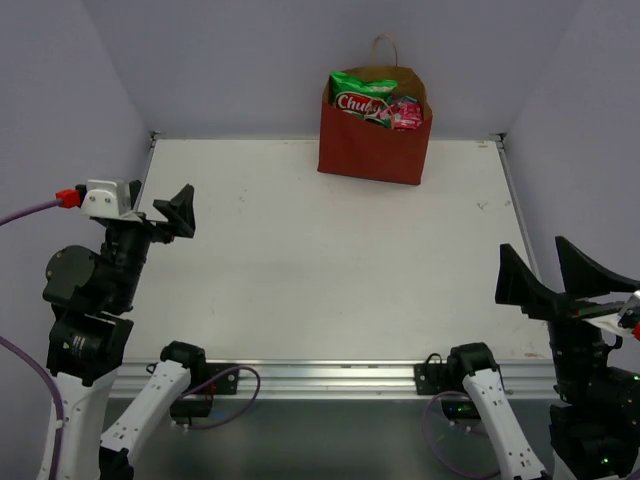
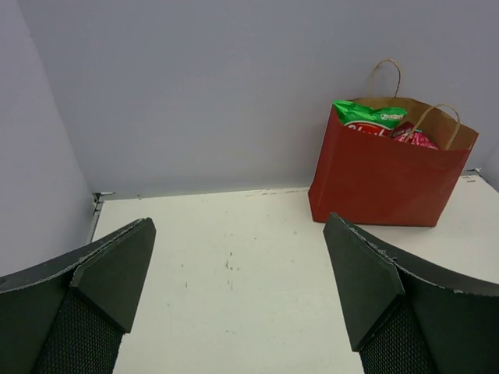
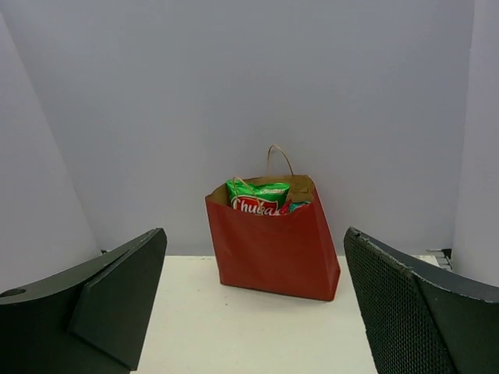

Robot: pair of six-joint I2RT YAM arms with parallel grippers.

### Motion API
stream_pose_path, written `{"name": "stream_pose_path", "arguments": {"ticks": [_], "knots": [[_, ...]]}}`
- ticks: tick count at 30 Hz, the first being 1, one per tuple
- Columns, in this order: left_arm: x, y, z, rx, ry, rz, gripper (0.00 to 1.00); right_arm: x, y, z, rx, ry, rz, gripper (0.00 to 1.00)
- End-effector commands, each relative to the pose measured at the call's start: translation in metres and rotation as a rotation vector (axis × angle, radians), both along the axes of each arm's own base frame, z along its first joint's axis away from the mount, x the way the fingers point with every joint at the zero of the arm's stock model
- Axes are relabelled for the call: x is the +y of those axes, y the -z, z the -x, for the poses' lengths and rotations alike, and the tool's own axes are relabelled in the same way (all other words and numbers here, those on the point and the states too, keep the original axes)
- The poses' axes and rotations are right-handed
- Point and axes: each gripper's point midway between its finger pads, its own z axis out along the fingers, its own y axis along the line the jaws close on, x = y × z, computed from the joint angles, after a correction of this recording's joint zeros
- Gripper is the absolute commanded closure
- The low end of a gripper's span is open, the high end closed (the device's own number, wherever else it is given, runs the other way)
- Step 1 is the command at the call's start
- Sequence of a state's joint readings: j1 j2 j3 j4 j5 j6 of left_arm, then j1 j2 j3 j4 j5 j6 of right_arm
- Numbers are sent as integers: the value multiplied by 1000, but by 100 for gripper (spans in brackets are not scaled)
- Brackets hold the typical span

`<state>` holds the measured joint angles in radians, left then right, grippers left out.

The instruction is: Take the snacks out of the paper bag

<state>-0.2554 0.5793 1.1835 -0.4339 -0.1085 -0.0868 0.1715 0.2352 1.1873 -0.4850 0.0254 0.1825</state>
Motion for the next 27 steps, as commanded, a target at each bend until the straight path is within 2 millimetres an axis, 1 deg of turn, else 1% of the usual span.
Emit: {"name": "stream_pose_path", "arguments": {"ticks": [1,5,8,9,11,12,14,15,16,17,18,19,20,21,22,23,24,25,26,27], "knots": [[1,-8,-3,-25,-9,22,0,5,-7,-3,-9,-27,-10,1],[-3,0,-9,2,6,25,0,7,-1,-9,19,-37,-26,1],[-11,13,-17,39,34,35,0,12,10,-26,94,-54,-61,1],[-17,21,-23,61,55,35,0,15,20,-42,150,-57,-58,1],[-23,31,-30,90,78,49,0,29,32,-58,223,-117,-47,1],[-28,40,-37,113,96,51,0,39,45,-78,306,-148,-40,1],[-33,49,-44,137,108,67,0,46,57,-98,391,-168,-79,1],[-41,57,-51,155,140,65,0,49,63,-108,424,-172,-83,1],[-43,62,-54,165,146,69,0,58,69,-128,464,-196,-72,1],[-47,73,-61,192,156,65,0,64,70,-138,475,-219,-43,1],[-48,74,-65,187,159,65,0,69,61,-146,461,-243,-35,1],[-49,79,-69,194,160,64,0,82,71,-168,521,-289,-20,1],[-52,90,-74,221,165,59,0,89,72,-177,519,-327,35,1],[-54,92,-76,219,170,59,0,97,62,-188,477,-362,68,1],[-54,97,-79,229,169,57,0,106,64,-199,467,-403,104,1],[-55,105,-82,243,168,55,0,111,80,-223,476,-411,176,1],[-56,108,-83,248,171,57,0,112,75,-239,422,-403,206,1],[-56,111,-84,254,173,59,0,114,78,-252,415,-399,241,1],[-58,116,-85,262,182,61,0,117,101,-279,453,-401,323,1],[-60,117,-85,265,188,61,0,119,94,-291,437,-400,374,1]]}}
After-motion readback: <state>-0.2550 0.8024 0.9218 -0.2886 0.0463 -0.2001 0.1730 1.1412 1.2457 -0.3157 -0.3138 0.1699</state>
